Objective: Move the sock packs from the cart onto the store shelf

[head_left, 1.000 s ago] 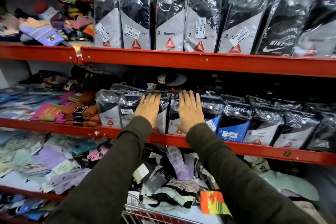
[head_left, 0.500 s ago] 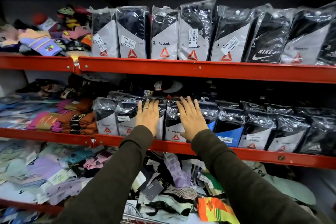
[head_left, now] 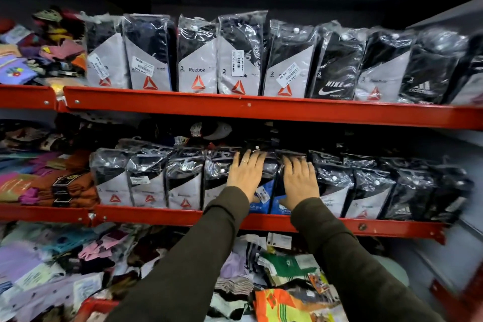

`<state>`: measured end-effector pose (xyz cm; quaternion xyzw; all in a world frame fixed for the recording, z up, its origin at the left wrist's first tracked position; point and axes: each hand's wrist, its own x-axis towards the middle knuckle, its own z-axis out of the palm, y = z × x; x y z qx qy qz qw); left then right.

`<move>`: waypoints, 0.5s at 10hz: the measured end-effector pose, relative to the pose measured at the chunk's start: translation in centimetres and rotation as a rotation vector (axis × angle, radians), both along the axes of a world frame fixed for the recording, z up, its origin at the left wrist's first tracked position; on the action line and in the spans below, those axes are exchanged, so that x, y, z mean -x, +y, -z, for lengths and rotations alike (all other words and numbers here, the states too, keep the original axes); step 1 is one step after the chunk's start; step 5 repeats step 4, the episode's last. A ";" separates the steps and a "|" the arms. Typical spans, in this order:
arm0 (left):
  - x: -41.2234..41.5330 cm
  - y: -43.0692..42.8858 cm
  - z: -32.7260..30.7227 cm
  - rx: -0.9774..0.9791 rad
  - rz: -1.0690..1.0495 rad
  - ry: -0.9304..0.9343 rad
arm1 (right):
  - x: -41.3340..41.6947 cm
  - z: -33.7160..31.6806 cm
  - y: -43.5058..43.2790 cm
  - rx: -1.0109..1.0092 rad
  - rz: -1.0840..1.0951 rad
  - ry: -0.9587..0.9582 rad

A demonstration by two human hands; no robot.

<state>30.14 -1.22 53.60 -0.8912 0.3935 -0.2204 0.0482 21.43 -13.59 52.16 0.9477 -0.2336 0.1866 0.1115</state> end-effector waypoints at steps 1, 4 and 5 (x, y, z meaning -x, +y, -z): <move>0.1 0.4 1.0 0.038 -0.003 -0.056 | 0.2 0.4 -0.3 0.024 -0.043 -0.016; 1.8 1.5 -0.1 0.097 0.043 -0.078 | 2.6 -0.3 -0.4 0.032 -0.181 -0.123; 1.8 1.5 -0.1 0.097 0.043 -0.078 | 2.6 -0.3 -0.4 0.032 -0.181 -0.123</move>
